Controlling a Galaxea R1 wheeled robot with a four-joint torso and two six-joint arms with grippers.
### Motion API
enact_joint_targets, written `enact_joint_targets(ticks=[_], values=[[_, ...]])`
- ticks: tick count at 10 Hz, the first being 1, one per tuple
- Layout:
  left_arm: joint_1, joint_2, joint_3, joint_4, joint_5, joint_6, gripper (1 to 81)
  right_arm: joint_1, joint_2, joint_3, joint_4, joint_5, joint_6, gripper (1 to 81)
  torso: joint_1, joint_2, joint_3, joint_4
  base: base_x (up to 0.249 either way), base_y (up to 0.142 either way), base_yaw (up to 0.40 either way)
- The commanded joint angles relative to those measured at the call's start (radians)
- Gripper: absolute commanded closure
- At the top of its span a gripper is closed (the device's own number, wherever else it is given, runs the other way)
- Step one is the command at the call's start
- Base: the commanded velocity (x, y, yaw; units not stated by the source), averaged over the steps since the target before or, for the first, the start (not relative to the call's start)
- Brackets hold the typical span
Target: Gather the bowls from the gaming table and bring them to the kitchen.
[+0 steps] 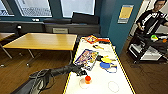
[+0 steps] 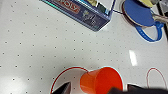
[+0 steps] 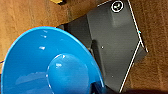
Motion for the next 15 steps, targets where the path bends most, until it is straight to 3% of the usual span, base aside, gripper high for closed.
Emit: enact_joint_targets(ticks=[1, 3, 6, 10, 15], values=[[-0.158, 0.029, 0.003, 0.006, 0.033, -0.009, 1.0, 0.029, -0.023, 0.012, -0.019, -0.068, -0.002, 81.1, 0.0, 0.0, 0.0, 0.0, 0.0, 0.0, 0.0], [-0.15, 0.052, -0.024, 0.035, 0.06, -0.016, 1.0, 0.032, -0.018, 0.004, -0.019, -0.07, -0.004, 81.1, 0.0, 0.0, 0.0, 0.0, 0.0, 0.0, 0.0], [-0.138, 0.067, -0.024, 0.095, 0.072, -0.07, 1.0, 0.032, -0.015, -0.004, -0.019, -0.07, -0.005, 81.1, 0.0, 0.0, 0.0, 0.0, 0.0, 0.0, 0.0], [-0.107, 0.082, -0.024, 0.164, 0.089, -0.107, 1.0, 0.035, -0.003, -0.024, -0.019, -0.071, -0.004, 81.1, 0.0, 0.0, 0.0, 0.0, 0.0, 0.0, 0.0], [-0.09, 0.088, -0.021, 0.175, 0.097, -0.11, 1.0, 0.038, 0.0, -0.027, -0.019, -0.078, -0.004, 81.1, 0.0, 0.0, 0.0, 0.0, 0.0, 0.0, 0.0]])
